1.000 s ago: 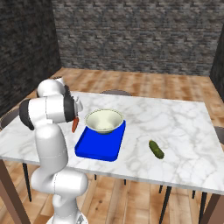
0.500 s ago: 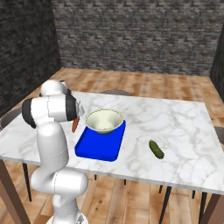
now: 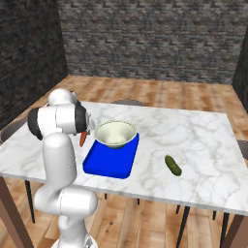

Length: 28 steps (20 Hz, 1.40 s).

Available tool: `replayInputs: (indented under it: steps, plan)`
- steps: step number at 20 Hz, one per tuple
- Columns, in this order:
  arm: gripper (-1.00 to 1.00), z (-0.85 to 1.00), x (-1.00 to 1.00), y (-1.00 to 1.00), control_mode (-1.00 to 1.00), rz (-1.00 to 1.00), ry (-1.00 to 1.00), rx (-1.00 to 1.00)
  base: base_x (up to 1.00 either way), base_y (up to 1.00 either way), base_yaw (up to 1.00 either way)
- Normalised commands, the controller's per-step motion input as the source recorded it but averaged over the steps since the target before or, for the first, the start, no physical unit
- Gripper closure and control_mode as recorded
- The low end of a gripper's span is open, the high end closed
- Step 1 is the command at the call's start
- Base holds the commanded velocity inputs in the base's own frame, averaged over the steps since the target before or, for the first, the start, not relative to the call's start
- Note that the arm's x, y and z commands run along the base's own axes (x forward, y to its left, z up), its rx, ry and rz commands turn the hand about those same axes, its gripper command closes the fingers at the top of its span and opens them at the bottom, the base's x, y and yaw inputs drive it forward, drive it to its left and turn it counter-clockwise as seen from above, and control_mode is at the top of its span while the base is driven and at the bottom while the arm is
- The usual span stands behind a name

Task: Place the two vegetables and bowl onto the tray for setting up a vegetable dip station.

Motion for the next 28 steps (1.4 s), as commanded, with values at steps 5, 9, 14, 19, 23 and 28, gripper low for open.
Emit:
replayInputs:
  steps: [5, 9, 14, 19, 23, 28]
  plan:
    - [-1.0, -0.2, 0.2, -0.04, -1.0, 0.0, -0.1, 0.0, 0.0, 0.0, 0.0]
    - [-1.0, -0.18, 0.23, -0.03, -1.0, 0.0, -0.07, 0.0, 0.0, 0.0, 0.0]
    - [-1.0, -0.19, 0.17, -0.01, -1.0, 0.0, -0.03, 0.0, 0.0, 0.0, 0.0]
    - [-1.0, -0.25, 0.1, 0.0, -1.0, 0.0, 0.0, 0.0, 0.0, 0.0, 0.0]
    - [-1.0, -0.18, 0.09, 0.0, -1.0, 0.0, 0.0, 0.0, 0.0, 0.0, 0.0]
    - [1.0, -0.17, 0.07, 0.0, -1.0, 0.0, 0.0, 0.0, 0.0, 0.0, 0.0]
